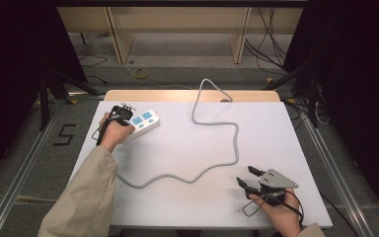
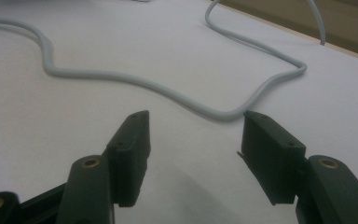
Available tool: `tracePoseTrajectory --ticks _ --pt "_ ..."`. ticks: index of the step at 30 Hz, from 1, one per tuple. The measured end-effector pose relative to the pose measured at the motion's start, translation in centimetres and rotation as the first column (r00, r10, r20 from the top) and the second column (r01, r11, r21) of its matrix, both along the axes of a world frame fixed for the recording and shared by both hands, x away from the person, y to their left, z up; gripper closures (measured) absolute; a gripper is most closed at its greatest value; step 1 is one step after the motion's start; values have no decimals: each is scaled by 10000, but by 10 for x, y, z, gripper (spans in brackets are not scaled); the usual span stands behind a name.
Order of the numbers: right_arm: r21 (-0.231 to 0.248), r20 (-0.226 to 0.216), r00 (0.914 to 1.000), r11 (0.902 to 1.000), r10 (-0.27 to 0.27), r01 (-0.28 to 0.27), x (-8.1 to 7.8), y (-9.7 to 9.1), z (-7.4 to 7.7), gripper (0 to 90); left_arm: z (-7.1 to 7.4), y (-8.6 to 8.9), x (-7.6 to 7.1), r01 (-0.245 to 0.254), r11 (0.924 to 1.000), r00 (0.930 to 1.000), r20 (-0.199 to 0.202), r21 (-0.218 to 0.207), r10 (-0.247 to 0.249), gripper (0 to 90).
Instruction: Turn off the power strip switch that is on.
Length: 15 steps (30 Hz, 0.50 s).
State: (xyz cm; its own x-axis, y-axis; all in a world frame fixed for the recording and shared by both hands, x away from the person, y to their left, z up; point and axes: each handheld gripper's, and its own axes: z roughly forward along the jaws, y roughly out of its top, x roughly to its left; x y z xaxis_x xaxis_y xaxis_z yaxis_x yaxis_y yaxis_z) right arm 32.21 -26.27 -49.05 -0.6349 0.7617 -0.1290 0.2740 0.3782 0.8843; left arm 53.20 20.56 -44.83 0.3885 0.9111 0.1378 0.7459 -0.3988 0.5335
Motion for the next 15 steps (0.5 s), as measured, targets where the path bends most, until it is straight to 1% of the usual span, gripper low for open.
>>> tracePoseTrajectory --ticks 6,10,12,15 --pt "-28 15 10000 10000 18 -18 0 0 0 430 -1 -1 -1 44 9999 10000 69 123 -45 896" --pt "-43 3 10000 10000 29 -29 0 0 0 430 -1 0 0 -18 10000 10000 32 -40 18 896" --pt "-45 19 10000 10000 32 -32 0 0 0 430 -1 0 0 5 10000 10000 34 -49 -5 896" --pt "-56 29 10000 10000 16 -16 0 0 0 430 -1 -1 0 20 9999 10000 37 130 -20 896"
